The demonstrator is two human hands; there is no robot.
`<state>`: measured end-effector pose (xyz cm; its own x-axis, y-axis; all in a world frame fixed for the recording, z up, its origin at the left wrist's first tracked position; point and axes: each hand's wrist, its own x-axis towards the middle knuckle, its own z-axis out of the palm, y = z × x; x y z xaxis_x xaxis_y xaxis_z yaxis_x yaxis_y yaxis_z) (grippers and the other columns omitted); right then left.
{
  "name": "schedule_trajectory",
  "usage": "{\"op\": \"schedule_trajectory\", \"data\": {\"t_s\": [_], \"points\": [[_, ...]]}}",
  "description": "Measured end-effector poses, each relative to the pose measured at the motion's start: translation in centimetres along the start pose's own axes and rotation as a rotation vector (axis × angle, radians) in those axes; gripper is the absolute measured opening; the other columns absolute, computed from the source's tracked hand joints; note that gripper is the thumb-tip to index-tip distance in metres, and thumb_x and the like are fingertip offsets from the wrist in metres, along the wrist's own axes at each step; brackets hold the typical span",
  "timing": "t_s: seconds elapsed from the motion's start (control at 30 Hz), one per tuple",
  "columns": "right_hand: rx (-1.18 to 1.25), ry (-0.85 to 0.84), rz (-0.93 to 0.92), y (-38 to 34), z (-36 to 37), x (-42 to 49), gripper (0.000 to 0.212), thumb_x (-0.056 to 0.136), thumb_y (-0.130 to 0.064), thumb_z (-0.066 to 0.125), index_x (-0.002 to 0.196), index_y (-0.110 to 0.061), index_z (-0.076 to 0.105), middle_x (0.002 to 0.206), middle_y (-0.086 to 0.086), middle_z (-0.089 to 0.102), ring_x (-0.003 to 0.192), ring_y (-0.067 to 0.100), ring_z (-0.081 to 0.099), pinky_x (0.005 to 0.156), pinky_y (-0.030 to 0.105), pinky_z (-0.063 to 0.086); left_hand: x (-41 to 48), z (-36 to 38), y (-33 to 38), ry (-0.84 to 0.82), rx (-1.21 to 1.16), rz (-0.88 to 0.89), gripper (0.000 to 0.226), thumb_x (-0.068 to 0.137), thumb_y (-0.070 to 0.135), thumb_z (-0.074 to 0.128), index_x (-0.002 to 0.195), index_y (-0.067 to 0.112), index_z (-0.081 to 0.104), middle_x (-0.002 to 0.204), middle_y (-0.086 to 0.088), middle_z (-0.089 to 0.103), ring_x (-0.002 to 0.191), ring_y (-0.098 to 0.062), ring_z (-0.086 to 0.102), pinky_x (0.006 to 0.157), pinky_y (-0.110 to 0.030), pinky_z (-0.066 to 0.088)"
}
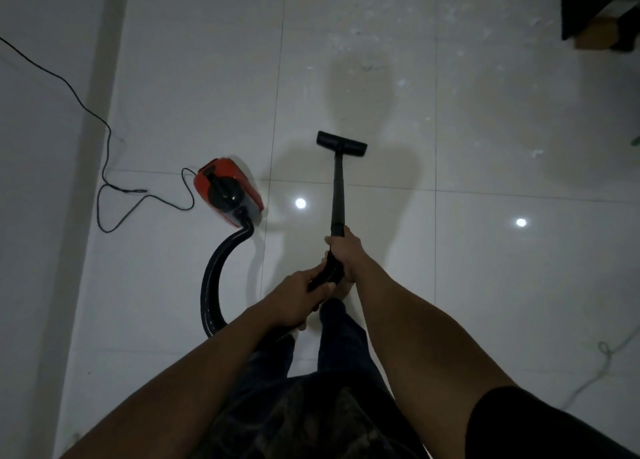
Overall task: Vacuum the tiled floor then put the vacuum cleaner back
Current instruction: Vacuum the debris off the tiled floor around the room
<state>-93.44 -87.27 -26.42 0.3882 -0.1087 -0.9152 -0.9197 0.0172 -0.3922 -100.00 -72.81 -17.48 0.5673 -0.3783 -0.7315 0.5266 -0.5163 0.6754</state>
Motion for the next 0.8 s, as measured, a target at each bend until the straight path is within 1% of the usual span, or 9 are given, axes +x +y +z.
{"op": "schedule_trajectory", "data": {"t_s": [0.13, 0.27, 0.47, 0.53, 0.6, 0.63, 0.67, 0.73, 0.8], "points": [[-0.07, -0.008, -0.031, -3.2, -2.1, 1.9, 0.051, 0.103, -0.01, 0.056, 0.152, -0.015, 0.042, 0.114, 0.023, 0.063, 0.077, 0.027, 0.06, 0.079, 0.045, 0.061, 2.5, 0.5, 3.3, 0.025, -0.07, -0.031, 0.046, 0.1, 0.047, 0.053, 0.144, 0.049, 0.041, 0.085, -0.004, 0.069, 0.07, -0.027, 0.062, 0.068, -0.051, 0.058], [-0.166, 0.007, -0.062, -6.9, -4.3, 4.1, 0.053, 0.101, -0.01, 0.057, 0.152, -0.014, 0.042, 0.127, 0.026, 0.064, 0.09, 0.032, 0.062, 0.097, 0.057, 0.059, 5.3, 0.3, 6.8, 0.062, -0.088, -0.011, 0.037, 0.103, 0.041, 0.051, 0.14, 0.039, 0.052, 0.063, 0.013, 0.065, 0.052, -0.01, 0.06, 0.05, -0.025, 0.049], [-0.236, 0.026, -0.069, -12.2, -5.7, 6.5, 0.053, 0.1, -0.01, 0.056, 0.151, -0.015, 0.043, 0.126, 0.024, 0.064, 0.094, 0.034, 0.064, 0.096, 0.057, 0.059, 9.1, -1.4, 11.0, 0.063, -0.064, -0.021, 0.038, 0.105, 0.038, 0.048, 0.142, 0.028, 0.05, 0.069, -0.007, 0.067, 0.042, -0.01, 0.057, 0.045, -0.025, 0.047], [-0.233, 0.024, -0.082, -14.1, -5.7, 7.3, 0.052, 0.1, -0.009, 0.056, 0.15, -0.015, 0.043, 0.125, 0.024, 0.064, 0.092, 0.033, 0.063, 0.095, 0.057, 0.059, 10.8, -2.7, 11.9, 0.064, -0.033, -0.01, 0.045, 0.106, 0.037, 0.048, 0.149, 0.022, 0.046, 0.091, -0.016, 0.074, 0.056, -0.012, 0.065, 0.051, -0.023, 0.049], [-0.234, 0.03, -0.092, -16.1, -5.6, 8.3, 0.052, 0.1, -0.01, 0.056, 0.15, -0.015, 0.044, 0.124, 0.024, 0.064, 0.092, 0.034, 0.063, 0.095, 0.058, 0.059, 12.5, -4.3, 12.7, 0.04, 0.005, -0.033, 0.053, 0.105, 0.038, 0.048, 0.153, 0.017, 0.039, 0.137, -0.046, 0.044, 0.092, -0.034, 0.072, 0.065, -0.03, 0.053], [-0.235, 0.03, -0.093, -17.3, -5.5, 8.9, 0.053, 0.1, -0.01, 0.056, 0.15, -0.015, 0.044, 0.125, 0.025, 0.064, 0.094, 0.034, 0.063, 0.096, 0.059, 0.059, 13.5, -5.2, 13.3, 0.029, 0.007, -0.034, 0.057, 0.105, 0.038, 0.048, 0.154, 0.012, 0.035, 0.142, -0.052, 0.025, 0.095, -0.031, 0.073, 0.065, -0.033, 0.058], [-0.237, 0.028, -0.094, -18.5, -5.4, 9.4, 0.054, 0.099, -0.01, 0.056, 0.151, -0.015, 0.043, 0.126, 0.025, 0.064, 0.095, 0.034, 0.063, 0.097, 0.059, 0.058, 14.3, -6.0, 13.7, 0.03, 0.002, -0.019, 0.06, 0.105, 0.038, 0.049, 0.154, 0.008, 0.033, 0.143, -0.054, 0.019, 0.081, -0.017, 0.075, 0.057, -0.025, 0.056], [-0.25, 0.026, -0.094, -20.9, -5.2, 10.5, 0.057, 0.1, -0.01, 0.056, 0.155, -0.014, 0.04, 0.128, 0.024, 0.063, 0.098, 0.034, 0.063, 0.098, 0.058, 0.058, 16.3, -7.7, 14.5, 0.041, -0.008, 0.002, 0.06, 0.105, 0.036, 0.05, 0.153, 0.005, 0.035, 0.142, -0.048, 0.036, 0.071, -0.008, 0.073, 0.049, -0.012, 0.048], [-0.284, 0.025, -0.096, -23.5, -4.9, 11.5, 0.058, 0.101, -0.011, 0.057, 0.156, -0.014, 0.039, 0.129, 0.022, 0.062, 0.098, 0.033, 0.062, 0.1, 0.057, 0.057, 18.1, -9.6, 15.5, 0.037, -0.021, 0.012, 0.055, 0.105, 0.034, 0.05, 0.154, 0.013, 0.038, 0.114, -0.019, 0.065, 0.07, -0.003, 0.072, 0.05, -0.01, 0.046]]}}
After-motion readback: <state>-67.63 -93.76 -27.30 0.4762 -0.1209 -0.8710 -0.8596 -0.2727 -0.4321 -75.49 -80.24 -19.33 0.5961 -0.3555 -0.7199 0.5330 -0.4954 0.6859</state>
